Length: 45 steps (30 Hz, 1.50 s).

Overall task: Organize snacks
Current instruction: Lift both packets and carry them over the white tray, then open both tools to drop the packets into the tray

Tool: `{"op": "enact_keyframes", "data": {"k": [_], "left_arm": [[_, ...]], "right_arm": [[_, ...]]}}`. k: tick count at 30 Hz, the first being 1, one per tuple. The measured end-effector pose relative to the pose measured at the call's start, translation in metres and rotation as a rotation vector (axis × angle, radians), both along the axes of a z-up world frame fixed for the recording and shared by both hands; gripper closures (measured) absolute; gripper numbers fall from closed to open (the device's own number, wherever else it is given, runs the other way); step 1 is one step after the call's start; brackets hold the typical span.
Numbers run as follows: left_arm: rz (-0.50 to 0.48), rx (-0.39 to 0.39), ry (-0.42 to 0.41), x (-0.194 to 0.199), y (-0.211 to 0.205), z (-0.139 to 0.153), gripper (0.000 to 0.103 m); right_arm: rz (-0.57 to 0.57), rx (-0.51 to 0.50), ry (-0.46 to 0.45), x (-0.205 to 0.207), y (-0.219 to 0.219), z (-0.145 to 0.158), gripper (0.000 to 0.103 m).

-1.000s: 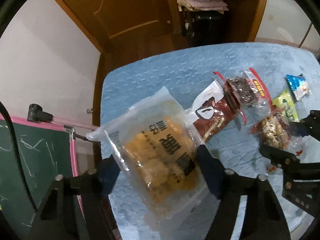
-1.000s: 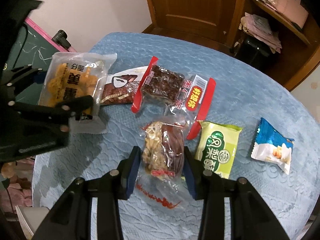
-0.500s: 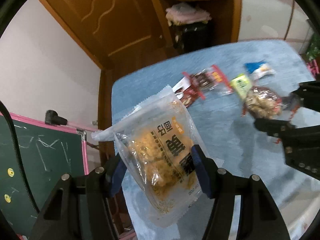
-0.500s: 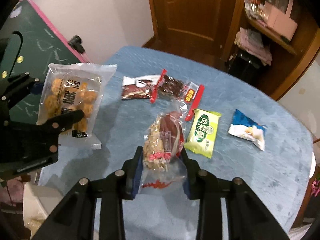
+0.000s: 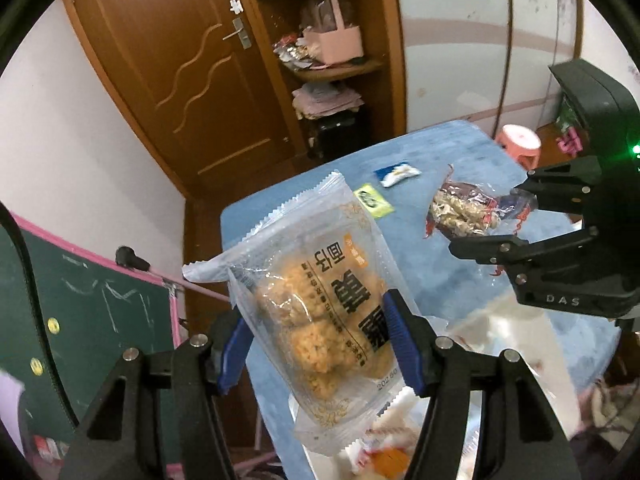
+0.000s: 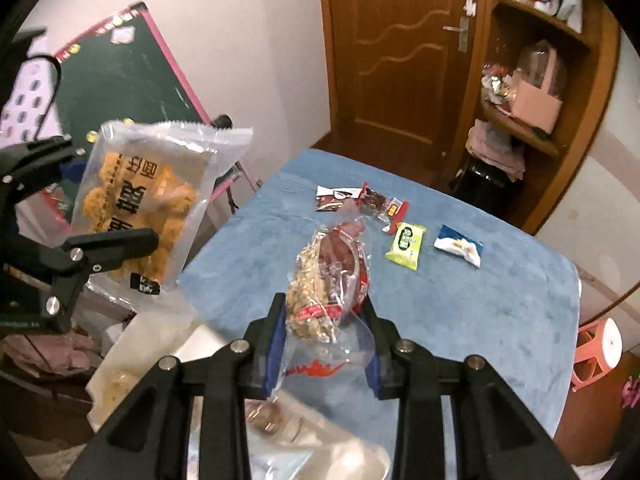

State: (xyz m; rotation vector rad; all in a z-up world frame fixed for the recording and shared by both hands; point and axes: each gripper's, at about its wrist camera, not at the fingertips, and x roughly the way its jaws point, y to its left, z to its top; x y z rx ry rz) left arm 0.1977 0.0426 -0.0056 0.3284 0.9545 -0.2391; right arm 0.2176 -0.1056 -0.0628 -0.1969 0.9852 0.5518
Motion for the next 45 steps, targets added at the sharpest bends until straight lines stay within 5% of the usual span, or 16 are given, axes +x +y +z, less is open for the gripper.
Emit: {"op": "enact_keyframes", "data": {"k": [8,14,18,25,31,35,45], "left_arm": [[0.045,-0.045,-0.046,-0.086,0.009,0.000,0.042],[0.131,-0.080,-0.085,-0.133,0.014,-0.027,0.041],[0.135,0.000,-0.080,-0.150,0.005,-0.061,0.041],[0.156,0.137,-0.087,-0.159,-0.010,-0.100,0.041],[0.187,0.132,-0.084,-0.153,-0.011,-0.110,0.036],[0.200,0.135,-0.138,-0.154,-0.013,-0.104,0.017],[0.206,0.124,-0.161,-0.154,-0.017,-0.097,0.017]], "right_arm": [[-0.016,0.124,-0.078,-0.098,-0.017,0.024,0.069],[-0.060,0.134,-0.120,-0.141,-0.015,0.005,0.069],[-0.050,0.119,-0.067,-0.148,-0.011,-0.019,0.069],[-0.055,0.110,-0.003,-0.156,-0.001,-0.041,0.069],[-0.055,0.100,0.027,-0.158,0.005,-0.052,0.063],[-0.069,0.112,-0.007,-0.161,0.000,-0.049,0.051],[-0.140,0.164,0.010,-0.155,-0.019,-0.052,0.050]]}}
